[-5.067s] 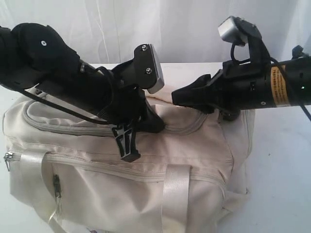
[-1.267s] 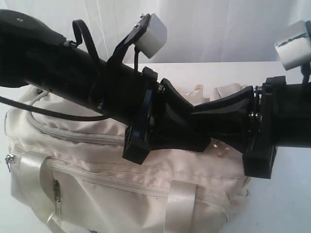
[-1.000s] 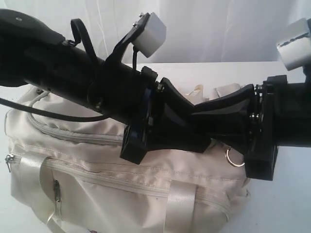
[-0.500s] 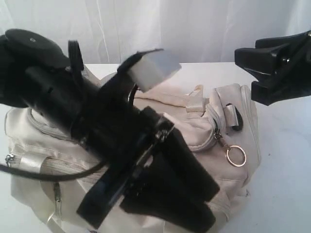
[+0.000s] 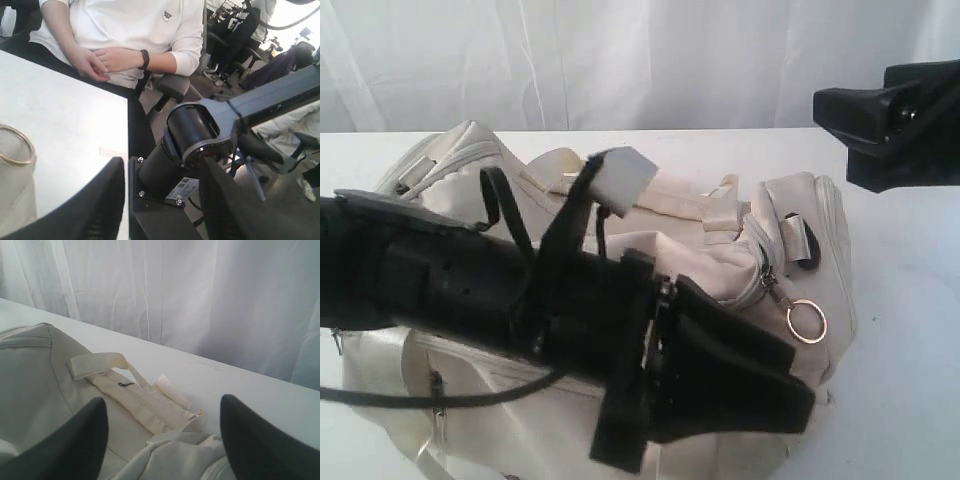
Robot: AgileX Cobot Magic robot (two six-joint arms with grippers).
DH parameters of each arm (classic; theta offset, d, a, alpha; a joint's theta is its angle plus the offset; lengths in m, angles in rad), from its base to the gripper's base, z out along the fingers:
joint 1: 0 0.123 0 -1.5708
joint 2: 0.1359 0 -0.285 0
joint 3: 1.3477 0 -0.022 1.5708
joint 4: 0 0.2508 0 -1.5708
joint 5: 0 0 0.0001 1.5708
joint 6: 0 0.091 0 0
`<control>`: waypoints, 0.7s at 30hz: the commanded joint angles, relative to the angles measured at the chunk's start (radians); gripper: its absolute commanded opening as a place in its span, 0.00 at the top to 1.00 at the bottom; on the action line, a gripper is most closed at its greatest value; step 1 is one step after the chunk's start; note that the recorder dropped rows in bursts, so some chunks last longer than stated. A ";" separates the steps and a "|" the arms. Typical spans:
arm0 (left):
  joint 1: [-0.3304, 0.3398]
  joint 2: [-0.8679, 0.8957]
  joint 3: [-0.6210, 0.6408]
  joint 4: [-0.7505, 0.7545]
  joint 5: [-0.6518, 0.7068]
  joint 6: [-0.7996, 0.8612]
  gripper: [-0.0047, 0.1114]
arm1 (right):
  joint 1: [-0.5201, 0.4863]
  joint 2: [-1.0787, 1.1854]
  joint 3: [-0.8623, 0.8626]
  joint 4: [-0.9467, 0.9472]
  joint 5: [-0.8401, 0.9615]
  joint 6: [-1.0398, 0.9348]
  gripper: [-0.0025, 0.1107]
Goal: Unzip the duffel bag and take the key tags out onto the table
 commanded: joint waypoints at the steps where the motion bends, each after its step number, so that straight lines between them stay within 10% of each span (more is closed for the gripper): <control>1: -0.106 -0.005 0.007 -0.025 -0.119 0.054 0.52 | -0.001 -0.005 0.002 0.007 -0.004 0.013 0.44; 21: -0.157 -0.005 -0.060 -0.025 -0.367 0.512 0.52 | -0.001 -0.005 0.002 0.007 -0.046 0.013 0.44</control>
